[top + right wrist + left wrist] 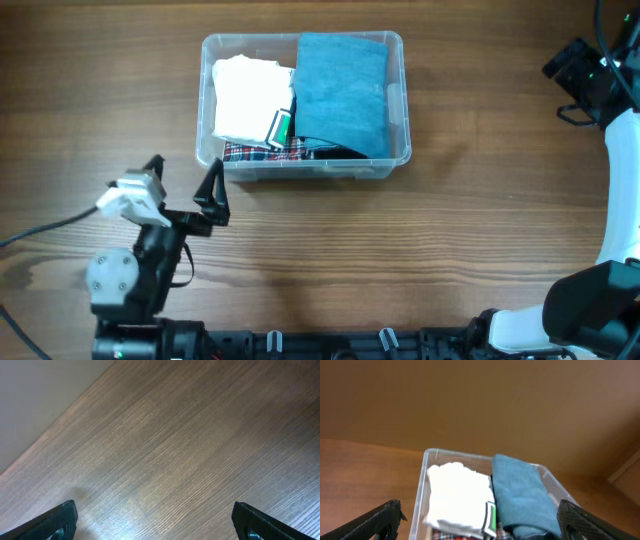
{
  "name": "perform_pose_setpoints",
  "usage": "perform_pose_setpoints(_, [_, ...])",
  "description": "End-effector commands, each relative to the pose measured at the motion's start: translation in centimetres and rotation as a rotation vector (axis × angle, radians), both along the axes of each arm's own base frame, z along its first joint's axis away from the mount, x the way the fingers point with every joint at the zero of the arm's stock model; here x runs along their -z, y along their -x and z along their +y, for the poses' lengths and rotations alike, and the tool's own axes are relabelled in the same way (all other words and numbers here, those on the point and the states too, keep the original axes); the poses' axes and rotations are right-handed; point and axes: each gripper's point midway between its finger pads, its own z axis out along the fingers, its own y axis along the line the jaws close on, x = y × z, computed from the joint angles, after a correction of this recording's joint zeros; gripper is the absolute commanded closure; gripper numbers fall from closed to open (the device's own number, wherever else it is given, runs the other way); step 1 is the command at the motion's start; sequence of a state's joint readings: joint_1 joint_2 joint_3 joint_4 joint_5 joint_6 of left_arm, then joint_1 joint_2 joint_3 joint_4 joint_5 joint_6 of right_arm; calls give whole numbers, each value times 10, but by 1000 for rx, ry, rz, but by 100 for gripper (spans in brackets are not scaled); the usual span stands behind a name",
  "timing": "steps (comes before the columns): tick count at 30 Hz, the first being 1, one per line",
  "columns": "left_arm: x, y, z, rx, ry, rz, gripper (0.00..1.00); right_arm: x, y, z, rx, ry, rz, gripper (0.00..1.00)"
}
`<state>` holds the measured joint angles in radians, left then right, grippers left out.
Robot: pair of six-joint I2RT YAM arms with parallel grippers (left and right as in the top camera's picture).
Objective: Pack container
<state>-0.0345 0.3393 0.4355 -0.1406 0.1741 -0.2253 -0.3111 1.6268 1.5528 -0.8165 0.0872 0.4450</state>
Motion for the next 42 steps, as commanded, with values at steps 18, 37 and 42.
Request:
perform_pose_setpoints(18, [106, 9, 17, -86, -13, 24, 0, 4, 1, -2, 8, 4, 11, 0])
perform_pose_setpoints(37, [117, 7, 29, -159, -19, 44, 0, 4, 1, -2, 8, 4, 11, 0])
perform_pose_setpoints(42, [117, 7, 29, -159, -19, 44, 0, 4, 1, -2, 8, 4, 11, 0])
